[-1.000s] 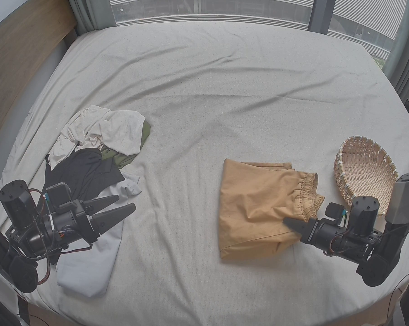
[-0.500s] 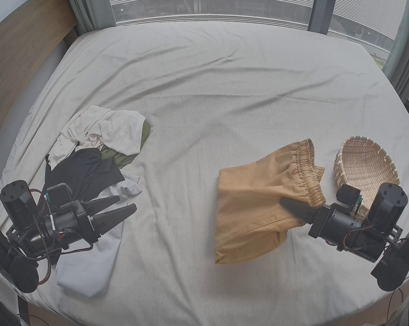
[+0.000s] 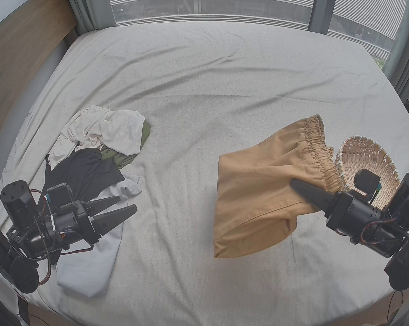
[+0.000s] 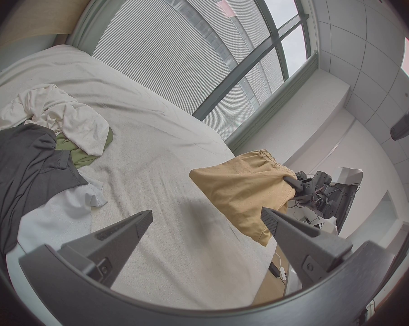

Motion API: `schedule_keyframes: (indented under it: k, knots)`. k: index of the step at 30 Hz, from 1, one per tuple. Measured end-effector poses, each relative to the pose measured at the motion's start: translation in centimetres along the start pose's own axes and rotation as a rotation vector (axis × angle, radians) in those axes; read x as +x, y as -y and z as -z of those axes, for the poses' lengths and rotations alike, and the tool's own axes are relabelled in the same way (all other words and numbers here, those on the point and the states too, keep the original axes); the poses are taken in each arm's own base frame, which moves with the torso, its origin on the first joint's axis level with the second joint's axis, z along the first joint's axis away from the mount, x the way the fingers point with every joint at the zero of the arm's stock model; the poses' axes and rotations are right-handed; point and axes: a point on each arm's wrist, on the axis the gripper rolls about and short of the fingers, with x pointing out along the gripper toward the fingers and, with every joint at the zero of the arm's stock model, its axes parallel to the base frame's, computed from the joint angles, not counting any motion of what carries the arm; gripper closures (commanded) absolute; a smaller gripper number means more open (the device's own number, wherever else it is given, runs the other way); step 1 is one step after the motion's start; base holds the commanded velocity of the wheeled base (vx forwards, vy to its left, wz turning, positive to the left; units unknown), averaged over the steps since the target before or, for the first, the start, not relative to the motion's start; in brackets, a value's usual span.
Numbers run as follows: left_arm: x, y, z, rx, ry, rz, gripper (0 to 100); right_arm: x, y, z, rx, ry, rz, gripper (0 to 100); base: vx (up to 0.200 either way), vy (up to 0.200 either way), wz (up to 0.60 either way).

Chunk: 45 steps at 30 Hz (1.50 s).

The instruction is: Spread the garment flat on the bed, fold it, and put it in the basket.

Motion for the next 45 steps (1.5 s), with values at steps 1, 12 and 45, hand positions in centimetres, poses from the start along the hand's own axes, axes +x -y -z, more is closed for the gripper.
schedule_keyframes:
  k: [1,12,45]
  knots:
    - [0.0,0.0,0.0,0.000,0.000,0.000,0,0.0,-0.1,-0.2,-0.004,0.007,-0.003,100,0.000,0.000,0.00]
    - [0.1,0.1,0.1,0.017,-0.005,0.005,0,-0.7,-0.2,-2.3,-0.093,0.101,0.006,100,0.000,0.000,0.00]
    - [0.2,0.0,0.2,0.014,-0.010,0.005,0,-5.3,6.4,-10.1,-0.382,0.360,0.361,100,0.000,0.000,0.00]
